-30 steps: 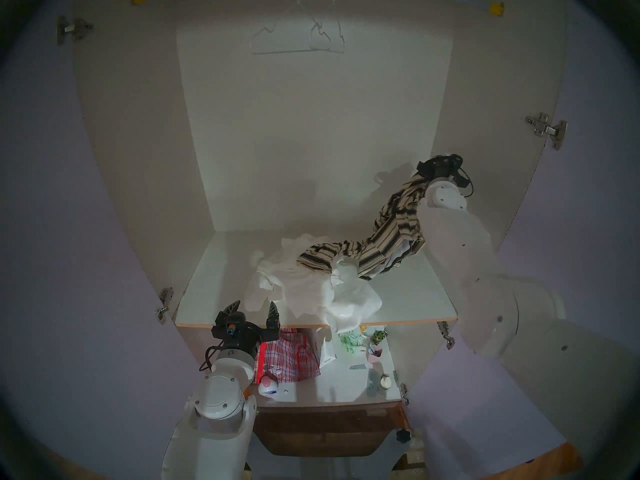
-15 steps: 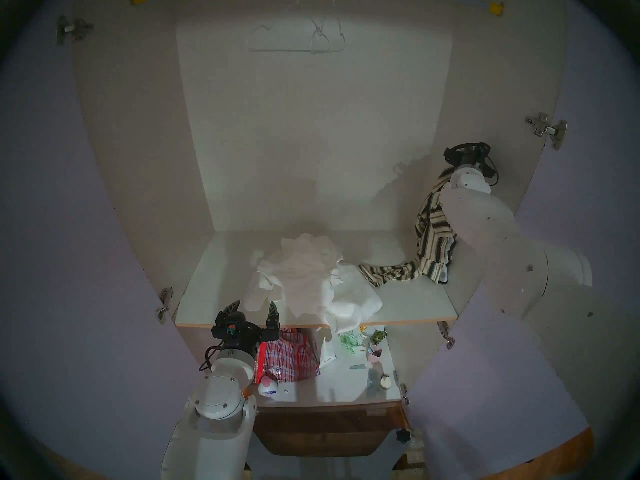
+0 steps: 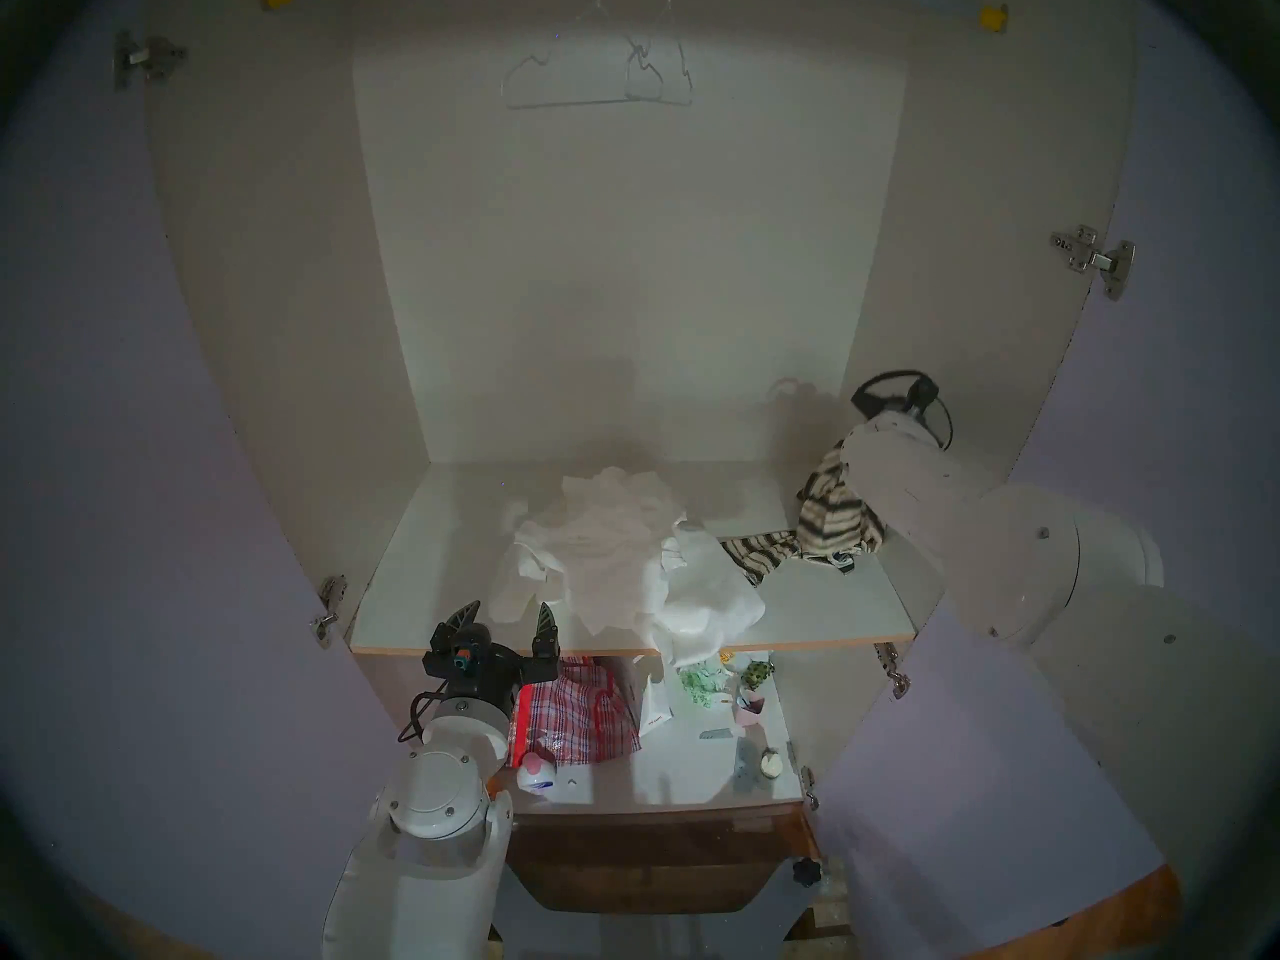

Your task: Sort tops into two piles: light colors and dark colors

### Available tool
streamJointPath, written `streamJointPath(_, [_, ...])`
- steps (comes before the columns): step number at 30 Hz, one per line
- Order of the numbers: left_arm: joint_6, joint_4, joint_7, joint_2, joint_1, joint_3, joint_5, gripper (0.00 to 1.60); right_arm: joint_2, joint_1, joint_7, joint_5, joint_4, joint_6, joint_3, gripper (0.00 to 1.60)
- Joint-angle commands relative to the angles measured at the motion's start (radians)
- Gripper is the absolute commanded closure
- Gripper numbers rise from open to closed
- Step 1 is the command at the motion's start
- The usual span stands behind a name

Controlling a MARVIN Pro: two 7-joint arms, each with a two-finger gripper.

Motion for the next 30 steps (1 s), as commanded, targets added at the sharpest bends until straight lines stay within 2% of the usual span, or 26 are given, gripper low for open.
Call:
streamJointPath(1, [-0.005,-0.027,-0.005,0.000,-0.008,0.003,-0.003,0.00,-0.013,0.064,-0.088,0.056,-0.024,0.123,0.065,1.60])
streamJointPath(3, [-0.006,-0.026,-0.005,0.000,-0.009,0.003,-0.002,0.00,-0.017,0.073,-0.154,0.086,-0.024,0.194,0.114,1.60])
streamJointPath(5, [-0.005,-0.027,-0.005,0.001,-0.008,0.003,-0.003,0.00,-0.025,0.071,-0.172,0.092,-0.024,0.250,0.128,1.60])
streamJointPath(6, [-0.005,-0.027,-0.005,0.001,-0.008,0.003,-0.003,0.00,-0.028,0.073,-0.185,0.099,-0.024,0.278,0.139,1.52])
streamJointPath(8, [-0.005,-0.027,-0.005,0.001,-0.008,0.003,-0.003,0.00,-0.041,0.066,-0.210,0.080,-0.028,0.289,0.143,1.60])
streamJointPath(10, [-0.005,-0.027,-0.005,0.001,-0.008,0.003,-0.003,0.00,-0.045,0.069,-0.236,0.077,-0.031,0.344,0.152,1.60])
streamJointPath(11, [-0.005,-0.027,-0.005,0.001,-0.009,0.003,-0.003,0.00,-0.044,0.072,-0.241,0.072,-0.031,0.374,0.149,1.41])
streamJointPath(12, [-0.006,-0.027,-0.005,0.001,-0.009,0.003,-0.003,0.00,-0.047,0.066,-0.234,0.070,-0.044,0.378,0.147,0.27])
streamJointPath(13, [-0.006,-0.026,-0.005,0.000,-0.009,0.003,-0.002,0.00,-0.054,0.064,-0.246,0.033,-0.055,0.375,0.108,0.00])
streamJointPath(14, [-0.006,-0.025,-0.004,0.000,-0.009,0.003,-0.002,0.00,-0.060,0.060,-0.233,-0.003,-0.066,0.358,0.070,0.00])
streamJointPath(15, [-0.006,-0.025,-0.004,0.000,-0.009,0.003,-0.002,0.00,-0.064,0.059,-0.224,-0.014,-0.071,0.348,0.058,0.00])
streamJointPath(16, [-0.006,-0.026,-0.004,0.000,-0.009,0.003,-0.002,0.00,-0.064,0.066,-0.235,0.001,-0.066,0.356,0.072,0.00])
streamJointPath(17, [-0.006,-0.026,-0.005,0.001,-0.009,0.003,-0.002,0.00,-0.053,0.104,-0.287,0.019,-0.027,0.454,0.101,0.00])
streamJointPath(18, [-0.006,-0.026,-0.004,0.001,-0.009,0.003,-0.002,0.00,-0.051,0.114,-0.339,0.044,-0.025,0.496,0.135,0.00])
streamJointPath(19, [-0.006,-0.026,-0.004,0.001,-0.009,0.003,-0.002,0.00,-0.046,0.113,-0.342,0.049,-0.024,0.482,0.140,0.00])
streamJointPath(21, [-0.005,-0.028,-0.005,0.001,-0.008,0.003,-0.003,0.00,-0.045,0.111,-0.411,0.046,-0.024,0.493,0.152,0.00])
streamJointPath(22, [-0.004,-0.029,-0.006,0.001,-0.008,0.003,-0.004,0.00,-0.053,0.094,-0.396,0.004,-0.033,0.442,0.114,0.00])
streamJointPath(24, [-0.005,-0.028,-0.005,0.001,-0.008,0.003,-0.004,0.00,-0.053,0.086,-0.360,0.000,-0.045,0.472,0.109,0.00])
streamJointPath(25, [-0.006,-0.026,-0.004,0.001,-0.009,0.003,-0.003,0.00,-0.060,0.072,-0.341,-0.029,-0.065,0.428,0.076,0.00])
streamJointPath(30, [0.008,-0.027,-0.017,0.017,-0.015,0.007,0.007,0.00,-0.059,0.058,-0.319,-0.028,-0.073,0.396,0.051,0.00])
